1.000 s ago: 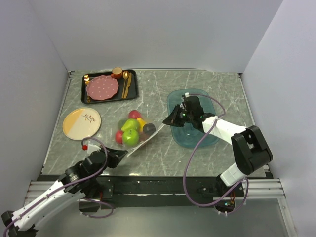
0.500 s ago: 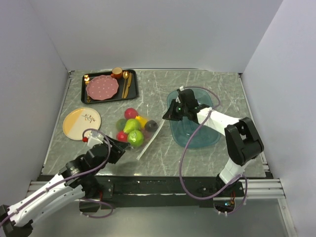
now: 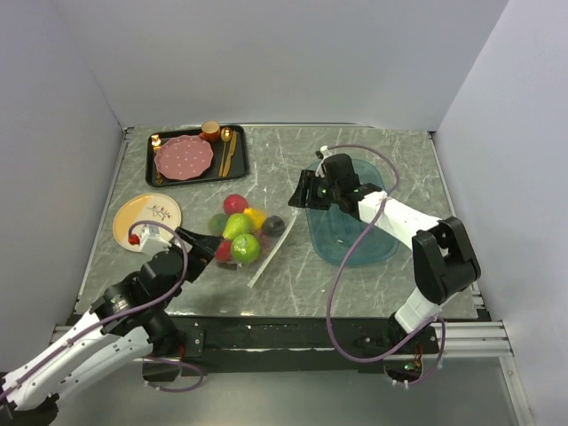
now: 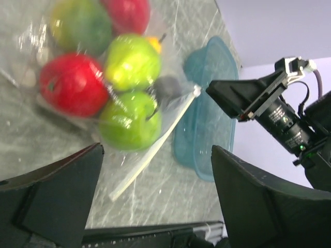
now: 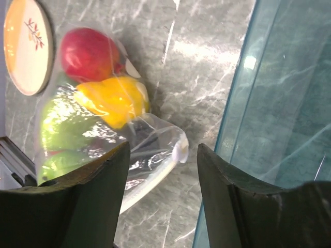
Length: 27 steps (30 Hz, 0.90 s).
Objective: Place the food in the zip-top bag and seal the zipper
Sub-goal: Place the zipper food storage bag at the center of the board, then reset both arms
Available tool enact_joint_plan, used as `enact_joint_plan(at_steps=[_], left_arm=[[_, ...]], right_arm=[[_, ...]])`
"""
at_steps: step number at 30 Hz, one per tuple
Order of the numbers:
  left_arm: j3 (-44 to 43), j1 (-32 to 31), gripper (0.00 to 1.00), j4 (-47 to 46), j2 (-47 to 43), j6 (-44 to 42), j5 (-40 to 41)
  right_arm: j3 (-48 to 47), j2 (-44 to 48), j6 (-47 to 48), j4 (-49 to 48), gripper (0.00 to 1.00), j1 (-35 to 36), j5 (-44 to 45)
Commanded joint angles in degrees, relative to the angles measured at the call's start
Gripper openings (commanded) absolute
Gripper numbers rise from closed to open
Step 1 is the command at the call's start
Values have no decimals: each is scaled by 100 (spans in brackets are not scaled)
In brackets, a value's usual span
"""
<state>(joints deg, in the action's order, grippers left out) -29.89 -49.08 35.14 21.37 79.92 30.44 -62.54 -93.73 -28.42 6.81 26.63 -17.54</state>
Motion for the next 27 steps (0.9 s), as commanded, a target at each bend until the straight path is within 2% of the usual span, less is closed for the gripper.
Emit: enact_joint_plan(at_steps=[1,4,6,17,18,22,27], left_arm=[[-508,21,93,-173,455,-617,446],[-684,21,99,-428,816,-898,393],[-807,21,99,-411,1131,-891,428],[-2503,162,99,-656,2617,-2911,885],[-2643,310,99,-788,2731,-3303,798],[-2891,1056,99,-1148,3031,-3886,96],[-3276,2437,99,-1107,3584,-4361,-1537]], right_arm=[[-337,478,83,-57,63,0,154],[-320,671,48,-40,63,-9,286],[-311,786,65,13,64,-44,382],[93,1858,381,628,67,-624,1182],[128,1928,399,664,67,-703,1209],[330,2245,487,786,68,-1203,1261],[409,2578,671,1015,72,-1643,1727]])
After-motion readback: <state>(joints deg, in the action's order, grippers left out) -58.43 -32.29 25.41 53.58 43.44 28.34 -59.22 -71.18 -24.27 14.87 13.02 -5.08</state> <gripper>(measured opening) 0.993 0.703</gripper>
